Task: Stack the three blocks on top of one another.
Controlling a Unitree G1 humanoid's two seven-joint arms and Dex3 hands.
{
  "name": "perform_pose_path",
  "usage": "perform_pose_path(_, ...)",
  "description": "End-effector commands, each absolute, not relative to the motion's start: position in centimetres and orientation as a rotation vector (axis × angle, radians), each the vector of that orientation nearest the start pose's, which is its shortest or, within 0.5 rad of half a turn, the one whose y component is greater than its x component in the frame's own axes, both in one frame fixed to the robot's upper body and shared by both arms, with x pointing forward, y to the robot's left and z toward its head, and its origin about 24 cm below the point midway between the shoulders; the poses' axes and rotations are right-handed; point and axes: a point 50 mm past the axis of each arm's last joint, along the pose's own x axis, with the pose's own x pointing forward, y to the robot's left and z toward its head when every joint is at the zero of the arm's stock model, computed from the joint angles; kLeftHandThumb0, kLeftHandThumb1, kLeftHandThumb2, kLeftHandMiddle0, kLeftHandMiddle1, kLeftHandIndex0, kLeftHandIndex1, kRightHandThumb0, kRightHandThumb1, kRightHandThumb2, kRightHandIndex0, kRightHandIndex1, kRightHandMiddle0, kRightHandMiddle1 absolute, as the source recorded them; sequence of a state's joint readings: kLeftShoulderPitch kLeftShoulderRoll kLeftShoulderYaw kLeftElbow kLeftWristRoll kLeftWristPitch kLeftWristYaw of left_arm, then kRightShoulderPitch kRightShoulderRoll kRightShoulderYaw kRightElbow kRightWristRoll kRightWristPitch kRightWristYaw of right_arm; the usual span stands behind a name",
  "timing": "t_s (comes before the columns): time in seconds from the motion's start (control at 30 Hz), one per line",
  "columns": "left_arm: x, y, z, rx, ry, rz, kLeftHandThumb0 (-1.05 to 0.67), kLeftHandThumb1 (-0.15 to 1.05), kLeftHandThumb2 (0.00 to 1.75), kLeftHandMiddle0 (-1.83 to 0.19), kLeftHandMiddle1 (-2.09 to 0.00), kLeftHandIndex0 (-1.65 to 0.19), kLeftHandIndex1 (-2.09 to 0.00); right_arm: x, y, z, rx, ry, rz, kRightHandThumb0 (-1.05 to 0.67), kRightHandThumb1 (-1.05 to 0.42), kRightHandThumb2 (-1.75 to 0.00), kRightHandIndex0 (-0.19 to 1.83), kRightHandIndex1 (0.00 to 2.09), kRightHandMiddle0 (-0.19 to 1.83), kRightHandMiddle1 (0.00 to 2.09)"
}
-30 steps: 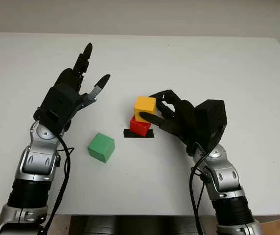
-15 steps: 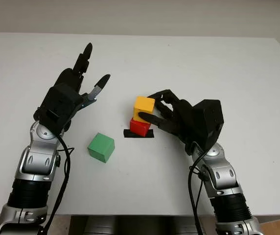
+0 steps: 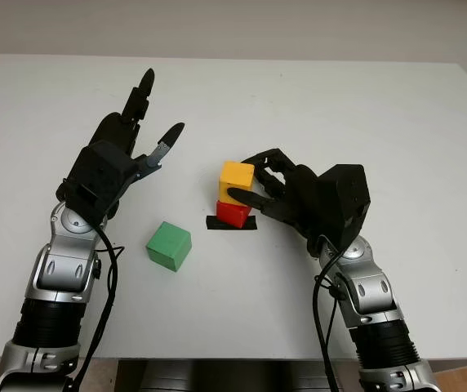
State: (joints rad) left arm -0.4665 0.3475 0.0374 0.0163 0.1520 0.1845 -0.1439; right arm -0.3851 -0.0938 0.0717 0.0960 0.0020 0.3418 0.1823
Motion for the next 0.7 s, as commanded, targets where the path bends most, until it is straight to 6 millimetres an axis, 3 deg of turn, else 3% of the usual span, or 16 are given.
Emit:
perform_pose_path(0.0, 32.66, 18.96, 16.45, 0.487, -0.244, -0.068, -0.63, 1.05, 0.43, 0.12, -0.05, 0.08, -0.06, 32.06, -11.59, 9.58, -0.145, 0.062, 0.323, -0.49, -1.03, -0.05, 0.14, 0.05, 0.14, 1.74)
perform_pose_path(0.1, 32.63, 18.92, 16.53, 0.482, -0.248, -0.07, -0.62, 1.05, 0.42, 0.13, -0.05, 0.08, -0.05, 32.01, -11.62, 9.46, -0.141, 0.06, 0.33, -0.48, -1.04, -0.06, 0.13, 0.05, 0.12, 1.74)
perform_pose_path(0.17, 32.6, 18.93, 16.54, 0.482, -0.247, -0.071, -0.62, 1.05, 0.42, 0.13, -0.05, 0.08, -0.05, 31.98, -11.63, 9.39, -0.151, 0.064, 0.34, -0.5, -1.04, -0.05, 0.11, 0.04, 0.01, 1.67)
perform_pose_path(0.23, 32.57, 18.94, 16.55, 0.495, -0.248, -0.066, -0.63, 1.05, 0.42, 0.12, -0.05, 0.08, -0.06, 31.95, -11.66, 9.46, -0.175, 0.07, 0.352, -0.55, -1.02, -0.05, 0.04, 0.02, -0.13, 1.46)
perform_pose_path(0.37, 32.53, 18.96, 16.57, 0.516, -0.247, -0.063, -0.63, 1.05, 0.43, 0.11, -0.06, 0.07, -0.06, 31.87, -11.77, 9.54, -0.188, 0.074, 0.368, -0.63, -0.98, -0.05, -0.07, 0.02, -0.19, 0.93)
perform_pose_path(0.47, 32.48, 18.98, 16.58, 0.511, -0.245, -0.065, -0.62, 1.05, 0.44, 0.11, -0.06, 0.08, -0.06, 31.78, -11.88, 9.59, -0.2, 0.065, 0.375, -0.67, -0.97, -0.05, -0.14, 0.03, -0.19, 0.69)
perform_pose_path(0.67, 32.55, 18.97, 16.49, 0.487, -0.246, -0.071, -0.62, 1.05, 0.43, 0.12, -0.05, 0.08, -0.05, 31.56, -12.14, 9.48, -0.206, 0.041, 0.397, -0.75, -0.95, -0.05, -0.19, 0.01, -0.17, 0.46)
